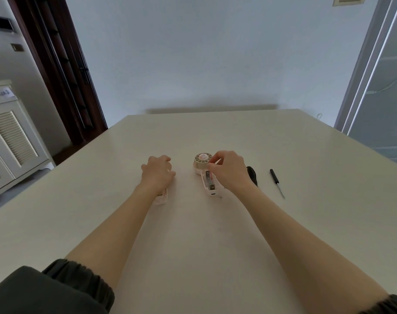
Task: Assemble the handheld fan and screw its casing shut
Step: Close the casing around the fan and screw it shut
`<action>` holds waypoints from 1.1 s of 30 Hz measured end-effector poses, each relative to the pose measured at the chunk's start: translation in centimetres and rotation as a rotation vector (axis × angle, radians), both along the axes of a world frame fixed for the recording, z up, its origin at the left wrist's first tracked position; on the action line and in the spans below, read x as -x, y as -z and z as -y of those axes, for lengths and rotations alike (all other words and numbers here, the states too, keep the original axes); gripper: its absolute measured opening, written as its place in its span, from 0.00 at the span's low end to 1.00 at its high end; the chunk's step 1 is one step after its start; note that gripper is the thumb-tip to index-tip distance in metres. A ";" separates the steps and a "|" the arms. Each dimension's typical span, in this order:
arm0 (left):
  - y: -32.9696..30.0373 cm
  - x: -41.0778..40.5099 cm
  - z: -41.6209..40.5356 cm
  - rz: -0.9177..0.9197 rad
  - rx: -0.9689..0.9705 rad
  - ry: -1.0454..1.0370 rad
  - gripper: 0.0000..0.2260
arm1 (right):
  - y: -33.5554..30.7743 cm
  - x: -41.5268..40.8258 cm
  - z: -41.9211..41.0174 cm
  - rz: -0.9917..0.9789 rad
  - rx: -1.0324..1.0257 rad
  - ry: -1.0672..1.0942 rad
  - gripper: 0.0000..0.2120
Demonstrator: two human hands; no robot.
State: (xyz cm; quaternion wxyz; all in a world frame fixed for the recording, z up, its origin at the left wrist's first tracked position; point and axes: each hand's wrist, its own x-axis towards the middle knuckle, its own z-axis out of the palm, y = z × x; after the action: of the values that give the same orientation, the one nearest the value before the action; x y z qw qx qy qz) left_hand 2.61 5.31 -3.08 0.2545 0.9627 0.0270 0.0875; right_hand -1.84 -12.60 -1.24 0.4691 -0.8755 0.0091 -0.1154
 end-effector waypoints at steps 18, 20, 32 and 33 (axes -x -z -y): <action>-4.9 1.2 5.5 0.336 0.735 0.158 0.21 | -2.3 1.1 -0.1 -0.298 -0.706 -0.328 0.16; -4.9 1.2 5.9 0.298 0.835 0.203 0.21 | -2.3 0.9 0.1 -0.278 -0.750 -0.300 0.16; -2.7 -0.4 5.3 0.078 0.880 0.331 0.20 | -1.2 1.2 -0.2 0.043 -0.051 0.083 0.11; -2.4 -0.5 5.2 0.065 0.878 0.340 0.19 | -1.2 1.4 -0.4 0.042 -0.030 0.079 0.12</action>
State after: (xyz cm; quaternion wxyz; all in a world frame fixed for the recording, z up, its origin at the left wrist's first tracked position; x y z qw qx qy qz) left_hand 3.10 0.09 -0.67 0.6489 0.7517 -0.1045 0.0551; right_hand -3.24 -12.19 -0.03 0.4775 -0.8646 0.0355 -0.1522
